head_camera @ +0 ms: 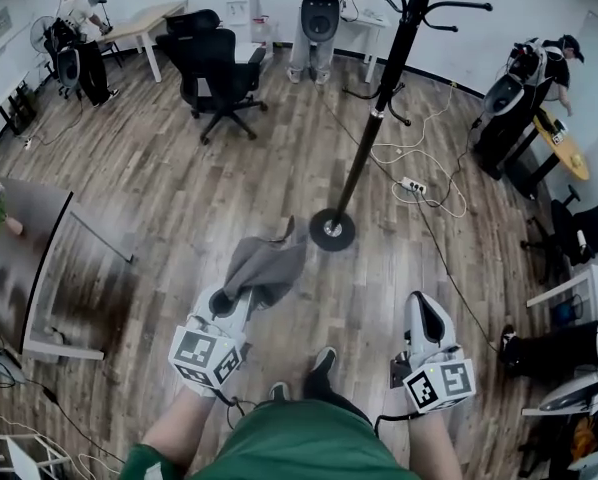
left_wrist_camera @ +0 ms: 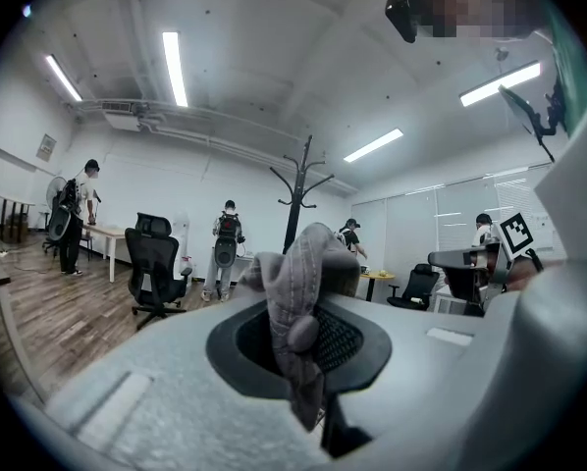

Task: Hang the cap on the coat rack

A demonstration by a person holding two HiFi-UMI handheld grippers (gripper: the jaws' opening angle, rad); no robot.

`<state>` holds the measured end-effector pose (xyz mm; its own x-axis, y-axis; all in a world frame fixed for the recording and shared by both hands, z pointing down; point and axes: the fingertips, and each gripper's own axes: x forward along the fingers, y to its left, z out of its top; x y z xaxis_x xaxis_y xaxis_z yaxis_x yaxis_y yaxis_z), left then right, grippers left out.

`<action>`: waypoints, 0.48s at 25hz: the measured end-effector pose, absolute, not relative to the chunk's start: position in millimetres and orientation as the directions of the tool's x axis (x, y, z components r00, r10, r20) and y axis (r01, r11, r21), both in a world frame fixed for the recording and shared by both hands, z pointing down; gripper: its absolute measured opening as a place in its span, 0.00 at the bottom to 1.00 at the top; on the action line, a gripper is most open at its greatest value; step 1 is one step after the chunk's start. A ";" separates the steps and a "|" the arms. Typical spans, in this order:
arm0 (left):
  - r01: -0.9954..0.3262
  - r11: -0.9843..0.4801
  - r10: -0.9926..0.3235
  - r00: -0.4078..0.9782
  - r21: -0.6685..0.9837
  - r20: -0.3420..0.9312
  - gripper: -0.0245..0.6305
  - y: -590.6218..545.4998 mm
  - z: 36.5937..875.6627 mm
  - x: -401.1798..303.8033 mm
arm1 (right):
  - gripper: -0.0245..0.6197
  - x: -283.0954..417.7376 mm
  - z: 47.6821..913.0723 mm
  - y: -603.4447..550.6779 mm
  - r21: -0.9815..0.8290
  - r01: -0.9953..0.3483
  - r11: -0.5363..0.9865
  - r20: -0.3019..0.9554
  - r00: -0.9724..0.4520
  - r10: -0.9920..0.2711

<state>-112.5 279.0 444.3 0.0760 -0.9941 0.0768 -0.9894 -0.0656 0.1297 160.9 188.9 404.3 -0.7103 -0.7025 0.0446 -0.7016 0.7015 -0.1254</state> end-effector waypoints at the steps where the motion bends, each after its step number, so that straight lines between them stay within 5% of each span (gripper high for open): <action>1: -0.991 -0.057 -0.995 0.067 0.123 0.079 0.08 273.0 444.4 -115.2 | 0.04 158.7 405.8 179.0 -0.129 -0.698 0.705 0.041 -0.714 -0.699; 12: -0.996 0.011 -0.998 -0.005 0.085 0.067 0.08 177.4 422.6 -109.3 | 0.04 166.5 393.0 51.6 -0.155 -0.675 0.722 -0.025 -0.728 -0.686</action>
